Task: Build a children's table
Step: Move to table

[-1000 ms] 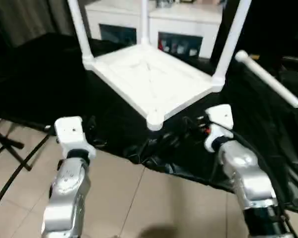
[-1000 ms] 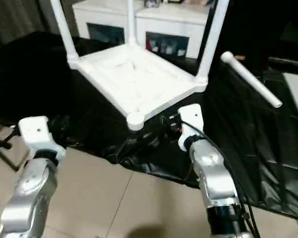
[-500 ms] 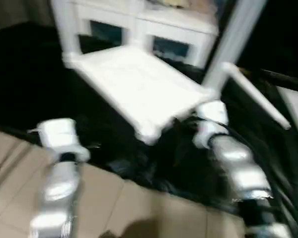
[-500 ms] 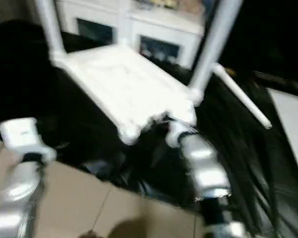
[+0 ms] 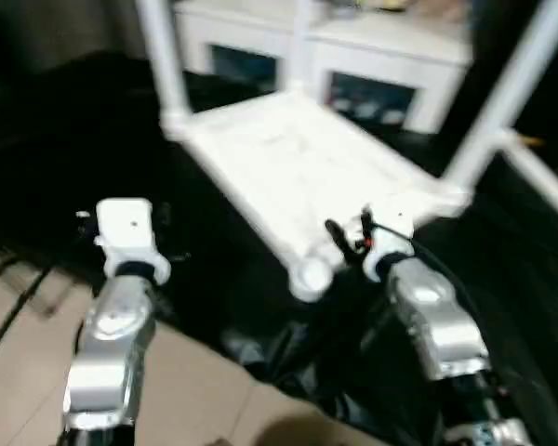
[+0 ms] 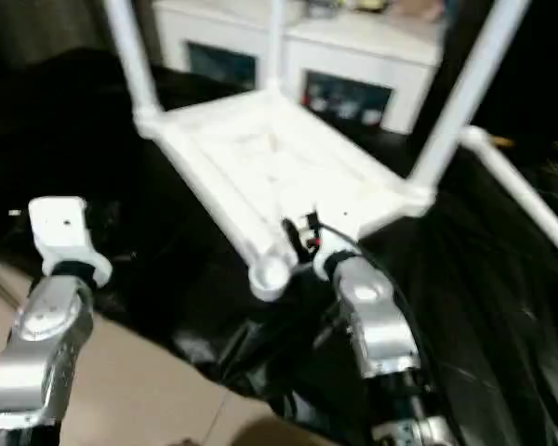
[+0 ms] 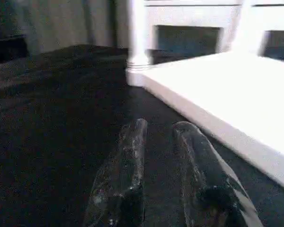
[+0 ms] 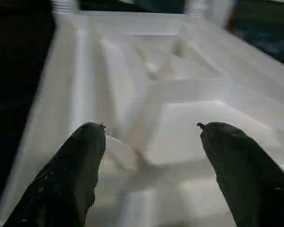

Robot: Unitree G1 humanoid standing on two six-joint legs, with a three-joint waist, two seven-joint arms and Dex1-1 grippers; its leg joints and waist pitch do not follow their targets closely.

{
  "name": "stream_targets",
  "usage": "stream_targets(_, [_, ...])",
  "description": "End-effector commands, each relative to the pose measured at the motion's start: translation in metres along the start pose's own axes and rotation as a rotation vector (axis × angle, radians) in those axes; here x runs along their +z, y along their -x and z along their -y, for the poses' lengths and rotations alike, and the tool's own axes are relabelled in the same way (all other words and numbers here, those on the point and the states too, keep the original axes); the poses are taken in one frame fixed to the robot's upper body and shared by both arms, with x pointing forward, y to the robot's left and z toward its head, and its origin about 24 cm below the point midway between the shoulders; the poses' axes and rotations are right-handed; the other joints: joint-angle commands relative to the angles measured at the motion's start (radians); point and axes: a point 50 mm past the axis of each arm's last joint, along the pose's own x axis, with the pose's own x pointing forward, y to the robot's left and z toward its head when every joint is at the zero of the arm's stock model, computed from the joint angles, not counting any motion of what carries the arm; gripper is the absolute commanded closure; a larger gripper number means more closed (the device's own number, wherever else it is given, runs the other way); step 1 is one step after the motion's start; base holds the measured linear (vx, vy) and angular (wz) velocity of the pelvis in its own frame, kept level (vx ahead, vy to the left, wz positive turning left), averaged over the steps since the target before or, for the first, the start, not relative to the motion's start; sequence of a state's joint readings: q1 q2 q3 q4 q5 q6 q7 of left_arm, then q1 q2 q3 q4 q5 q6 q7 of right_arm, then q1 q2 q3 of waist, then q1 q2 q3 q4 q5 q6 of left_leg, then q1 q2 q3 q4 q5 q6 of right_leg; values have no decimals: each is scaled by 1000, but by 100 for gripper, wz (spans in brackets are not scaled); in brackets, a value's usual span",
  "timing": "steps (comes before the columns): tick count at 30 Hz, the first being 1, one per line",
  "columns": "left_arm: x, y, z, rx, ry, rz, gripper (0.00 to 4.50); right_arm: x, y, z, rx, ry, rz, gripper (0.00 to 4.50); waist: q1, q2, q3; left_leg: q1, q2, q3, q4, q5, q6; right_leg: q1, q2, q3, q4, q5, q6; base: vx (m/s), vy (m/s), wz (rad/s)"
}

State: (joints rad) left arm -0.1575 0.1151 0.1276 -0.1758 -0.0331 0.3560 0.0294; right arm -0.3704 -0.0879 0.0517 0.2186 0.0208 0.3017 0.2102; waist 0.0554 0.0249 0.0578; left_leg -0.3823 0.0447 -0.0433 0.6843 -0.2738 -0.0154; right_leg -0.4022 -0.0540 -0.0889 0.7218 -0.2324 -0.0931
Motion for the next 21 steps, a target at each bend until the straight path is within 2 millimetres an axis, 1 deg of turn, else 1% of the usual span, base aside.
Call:
stream_targets(1, [0, -3, 4, -4, -4, -7, 339, 4, -2, 9, -53, 32, 5, 91, -8, 46, -80, 89, 152, -200, -145, 214, 202, -65, -3, 34, 36, -192, -12, -34, -210, 69])
stream_targets(2, [1, -5, 5, -7, -3, -8, 339, 8, -5, 11, -58, 41, 14, 91, -11, 46, -89, 87, 102, -209, -153, 244, 212, -43, 4, 50, 5, -171, -68, -34, -210, 69])
stream_targets(3, [1, -5, 5, -7, -3, -8, 339, 8, -5, 11, -58, 41, 14, 91, -11, 46, -89, 87, 102, -209, -153, 244, 212, -43, 4, 50, 5, -171, -68, -47, -277, 69])
stream_targets(4, [1, -5, 5, -8, -4, -9, 339, 9, -6, 11, -58, 43, 19, 91, -10, 4, -89, 37, 31, -181, -161, 102, 174, 34, -17, 76, -84, -113, -241, -49, -350, 75])
stream_targets(5, [1, -6, 5, -9, -4, -10, 339, 10, -6, 12, -59, 45, 21, 91, 21, -34, -74, -84, -24, -63, -34, -48, 148, 123, -105, 98, -188, 0, -466, -49, -350, 75])
stream_targets(6, [1, -6, 5, -9, -4, -10, 339, 10, -6, 12, -59, 45, 21, 91, 48, -45, -87, -113, -24, 44, 106, -104, 116, 156, -155, 80, -219, 15, -507, -49, -331, 72])
stream_targets(7, [1, -6, 8, -16, -15, -12, 339, 12, -8, 15, -68, 61, 21, 91, 53, -42, -66, -104, 38, 120, 158, -110, 73, 112, -175, 35, -224, -17, -421, -60, -285, 58])
stream_targets(8, [1, -5, 8, -14, -17, -11, 339, 12, -8, 16, -71, 67, 19, 91, 53, -36, -53, -90, 63, 134, 160, -91, 62, 94, -191, -11, -235, -57, -374, -60, -285, 58])
stream_targets(9, [0, -6, 8, -10, -18, -10, 339, 12, -8, 16, -74, 69, 19, 91, 54, -30, -57, -58, 100, 161, 124, -145, 69, 112, -207, -33, -249, -139, -330, -56, -277, 58])
stream_targets(10, [0, -6, 8, -10, -18, -10, 339, 12, -8, 16, -74, 69, 19, 91, 55, 2, -68, -48, 155, 146, 44, -124, 119, 163, -203, -78, -253, -178, -240, -31, -243, 70])
stream_targets(11, [0, -6, 6, 0, -16, -11, 339, 13, -8, 17, -88, 60, 24, 91, 44, 55, -93, 28, 257, 44, -84, 28, 189, 154, -79, -156, -150, -84, -80, -31, -243, 70])
stream_targets(12, [0, -6, 6, 3, -17, -10, 339, 13, -8, 17, -93, 59, 26, 91, 18, 68, -92, 70, 343, -66, -129, 86, 297, 51, -24, -122, -5, -143, -2, -10, -257, 68])
stream_targets(13, [0, -6, 5, 8, -15, -10, 339, 13, -7, 18, -104, 35, 25, 91, -12, 41, -95, 102, 345, -112, -105, 298, 451, -62, -20, -39, 87, -299, 24, -18, -261, 56])
stream_targets(14, [0, -6, 5, 9, -14, -9, 339, 13, -7, 19, -108, 26, 24, 91, 6, 34, -95, 98, 384, -39, -93, 508, 442, -106, -56, 30, 115, -203, 19, -18, -261, 56])
stream_targets(15, [0, -7, 4, 13, -14, -9, 339, 14, -7, 19, -104, 8, 23, 91, 14, 42, -93, 74, 351, -9, -98, 559, 444, -99, -49, 40, 114, -156, 31, -64, -256, 32])
stream_targets(16, [0, -7, 3, 14, -14, -8, 339, 14, -7, 19, -98, 4, 23, 91, 26, 29, -88, 32, 277, 59, -112, 494, 449, -77, -21, 43, 72, -66, 21, -90, -294, 16])
stream_targets(17, [0, -7, 3, 14, -14, -8, 339, 14, -7, 19, -98, 4, 23, 91, 26, 12, -93, 30, 254, 72, -115, 400, 447, -63, -20, 52, 37, -15, -23, -90, -294, 16])
stream_targets(18, [0, -7, 3, 16, -17, -10, 339, 14, -7, 20, -103, 5, 22, 91, 25, -19, -85, -2, 201, 115, -131, 149, 421, -28, -21, 44, -35, 41, -201, -81, -352, 11])
stream_targets(19, [0, -7, 2, 17, -17, -10, 339, 14, -6, 20, -106, 1, 22, 91, 42, -84, -76, -41, 29, 206, 111, -128, 302, -4, -58, 77, -179, -32, -401, -68, -321, 8])
stream_targets(20, [0, -7, 2, 17, -18, -10, 339, 13, -6, 21, -111, -5, 22, 91, 58, -73, -79, -60, 46, 208, 190, -206, 183, 34, -105, 102, -187, -146, -453, -68, -321, 8])
stream_targets(21, [0, -7, 2, 18, -18, -10, 339, 13, -5, 22, -117, -21, 24, 91, 58, -71, -70, -70, 53, 199, 194, -208, 141, 38, -116, 104, -186, -175, -421, -84, -287, 4])
